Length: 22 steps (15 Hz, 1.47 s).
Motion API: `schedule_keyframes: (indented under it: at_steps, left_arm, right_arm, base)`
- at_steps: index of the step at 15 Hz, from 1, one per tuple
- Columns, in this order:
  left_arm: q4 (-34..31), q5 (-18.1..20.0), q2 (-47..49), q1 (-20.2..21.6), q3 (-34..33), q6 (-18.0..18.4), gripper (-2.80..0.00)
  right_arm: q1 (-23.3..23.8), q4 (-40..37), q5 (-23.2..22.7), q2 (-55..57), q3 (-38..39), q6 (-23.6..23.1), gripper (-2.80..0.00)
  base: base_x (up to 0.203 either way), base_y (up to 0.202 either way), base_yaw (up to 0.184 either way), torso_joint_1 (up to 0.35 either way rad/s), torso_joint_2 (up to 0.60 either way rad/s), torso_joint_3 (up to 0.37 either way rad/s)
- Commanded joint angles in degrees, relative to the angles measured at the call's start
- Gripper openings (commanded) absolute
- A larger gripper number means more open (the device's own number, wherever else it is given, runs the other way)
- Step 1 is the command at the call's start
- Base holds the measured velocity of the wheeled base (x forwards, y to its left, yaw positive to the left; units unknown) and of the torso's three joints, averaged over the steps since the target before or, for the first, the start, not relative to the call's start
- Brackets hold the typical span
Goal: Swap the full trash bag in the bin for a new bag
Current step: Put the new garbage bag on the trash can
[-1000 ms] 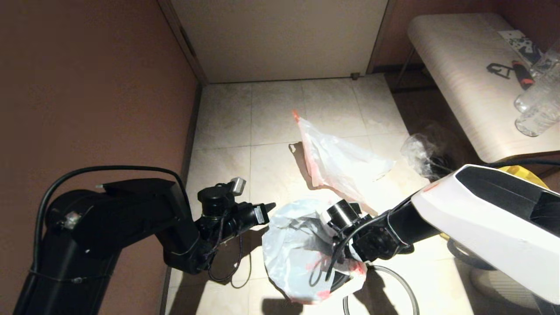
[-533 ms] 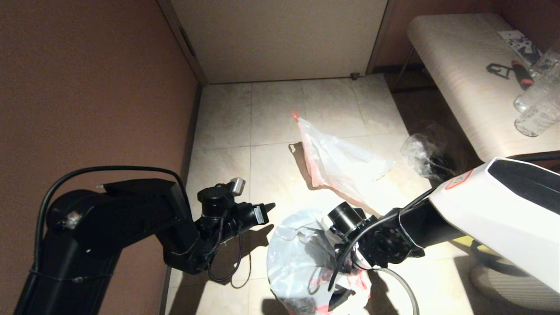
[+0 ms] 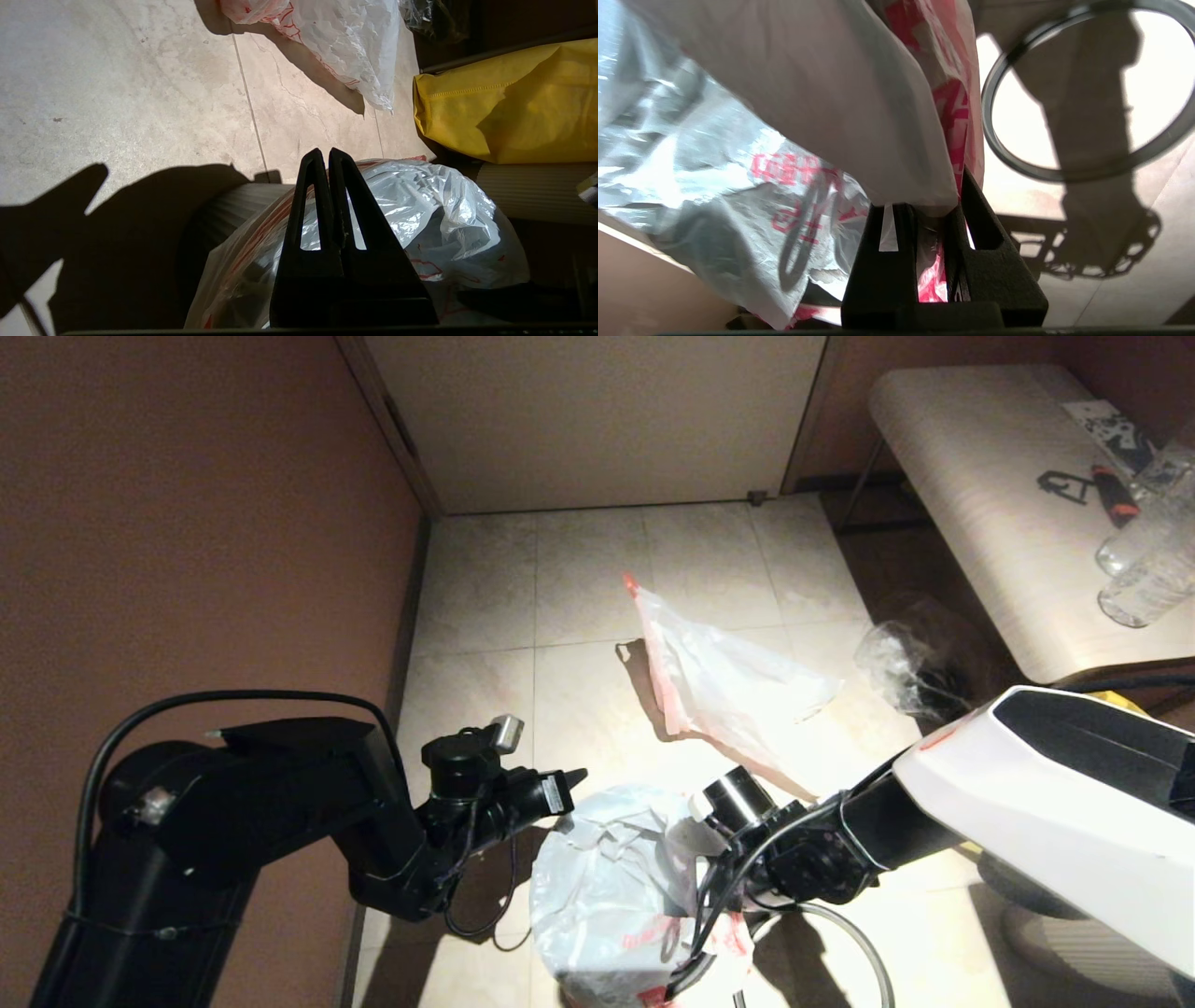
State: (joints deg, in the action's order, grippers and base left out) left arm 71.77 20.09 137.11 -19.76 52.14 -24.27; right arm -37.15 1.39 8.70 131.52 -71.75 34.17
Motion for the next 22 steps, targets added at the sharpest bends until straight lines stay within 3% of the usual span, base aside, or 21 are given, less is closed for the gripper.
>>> schedule_keyframes:
  at_steps: [1,3,4,6,9,13,14,16,22]
  left_arm:
    - [0.38,0.12,0.10,-0.01,0.24,-0.16,-2.80]
    - [0.31,0.12,0.18,-0.01,0.24,-0.16,-2.80]
    - [0.30,0.12,0.18,-0.01,0.24,-0.16,-2.80]
    - [0.39,0.12,0.18,0.07,0.24,-0.16,-2.80]
    - [0.41,0.12,0.27,-0.01,0.24,-0.07,-2.80]
    - [0.48,0.12,0.27,-0.01,0.24,-0.07,-2.80]
    - [0.48,0.12,0.27,-0.01,0.24,-0.07,-2.80]
    - [0.47,0.02,0.35,0.07,0.25,-0.07,-2.80]
    - [2.25,-0.05,1.00,1.63,1.29,-0.67,-2.80]
  right_arm:
    - [0.63,0.46,-0.05,2.66,-0.46,-0.44,-2.80]
    - [1.01,0.45,0.88,3.55,-0.37,-0.51,-2.80]
    - [1.33,0.38,2.92,3.57,-0.08,-0.54,0.00]
    - [1.34,0.38,7.27,2.82,0.56,-0.59,0.00]
    - [0.63,0.39,10.20,-2.79,4.39,-0.60,0.00]
    - [-2.41,0.08,20.61,-11.07,10.00,-1.73,0.00]
    - [-3.96,0.39,20.89,-12.26,9.60,-3.46,-2.80]
    - [-4.63,1.40,20.38,-9.59,5.95,-7.58,-2.80]
    - [-4.77,5.86,17.23,12.03,-13.15,-21.42,-2.80]
  base:
    - [0.000,0.000,0.000,0.000,0.00,0.000]
    - [0.000,0.000,0.000,0.000,0.00,0.000]
    - [0.000,0.000,0.000,0.000,0.00,0.000]
    - [0.000,0.000,0.000,0.000,0.00,0.000]
    - [0.000,0.000,0.000,0.000,0.00,0.000]
    - [0.000,0.000,0.000,0.000,0.00,0.000]
    - [0.000,0.000,0.000,0.000,0.00,0.000]
    - [0.000,0.000,0.000,0.000,0.00,0.000]
    - [0.000,0.000,0.000,0.000,0.00,0.000]
